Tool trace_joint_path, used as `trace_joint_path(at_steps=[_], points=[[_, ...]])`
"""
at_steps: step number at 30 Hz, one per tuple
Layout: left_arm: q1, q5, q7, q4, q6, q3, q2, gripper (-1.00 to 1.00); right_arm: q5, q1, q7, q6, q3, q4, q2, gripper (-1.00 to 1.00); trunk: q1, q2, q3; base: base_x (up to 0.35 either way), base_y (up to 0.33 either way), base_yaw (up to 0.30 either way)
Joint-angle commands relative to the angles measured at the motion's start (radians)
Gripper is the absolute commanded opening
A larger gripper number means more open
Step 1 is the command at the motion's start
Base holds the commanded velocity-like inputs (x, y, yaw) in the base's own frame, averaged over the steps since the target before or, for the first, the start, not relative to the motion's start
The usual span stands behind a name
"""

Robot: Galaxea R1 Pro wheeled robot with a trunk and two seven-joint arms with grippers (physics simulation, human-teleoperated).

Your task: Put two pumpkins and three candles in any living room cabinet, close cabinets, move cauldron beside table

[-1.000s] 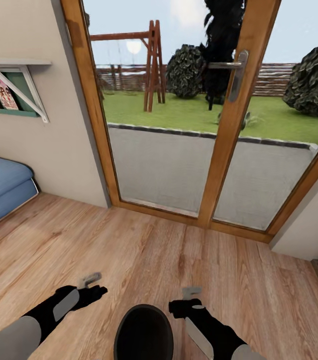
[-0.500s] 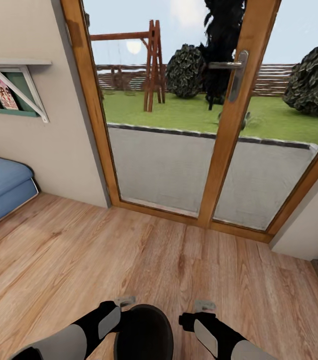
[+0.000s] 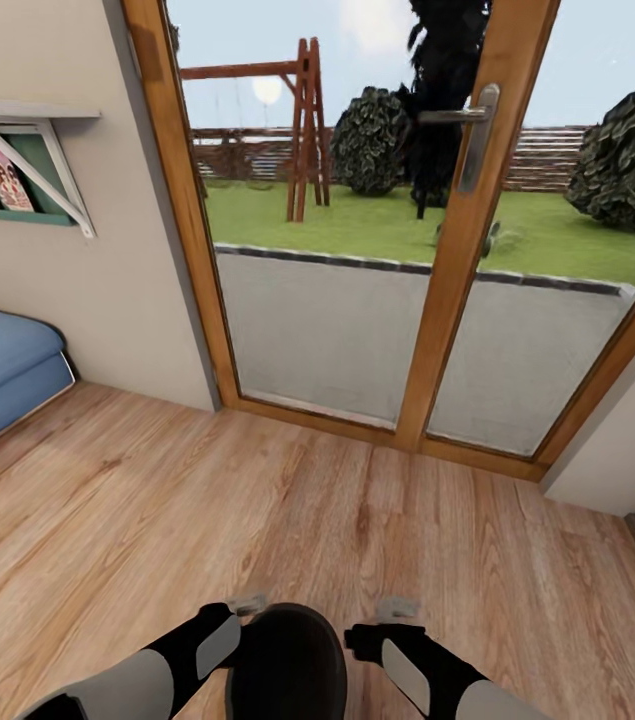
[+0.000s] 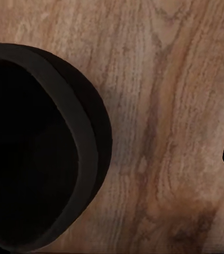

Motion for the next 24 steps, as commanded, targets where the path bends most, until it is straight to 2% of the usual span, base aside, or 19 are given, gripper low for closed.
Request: trace_joint_path(at_steps=[1,3,6,10,24], points=[[0.000,0.001,0.028,-0.001,0.000,0.000,0.000,1.00,0.000,0.000,0.009,0.001,0.000,0.001,0.001,1.00,0.004,-0.007,-0.003,0.000,0.000,0.000],[0.000,0.002,0.072,-0.004,-0.001,0.000,0.000,1.00,-0.002,0.000,0.017,0.003,0.001,0.002,0.002,1.00,0.012,-0.021,-0.009,0.000,0.000,0.000],[0.000,0.002,0.098,-0.004,-0.001,0.001,0.001,1.00,-0.003,0.000,0.022,0.005,0.002,0.002,0.009,1.00,0.023,-0.042,-0.019,0.000,0.000,0.000],[0.000,0.002,0.105,-0.002,-0.003,0.001,0.002,1.00,-0.003,0.000,0.021,0.005,0.002,0.007,0.015,1.00,0.038,-0.070,-0.031,0.000,0.000,0.000],[0.001,0.004,0.099,-0.001,-0.014,0.003,0.005,1.00,0.003,0.000,0.015,-0.002,0.001,0.014,0.006,1.00,0.092,-0.168,-0.075,0.000,0.000,0.000]])
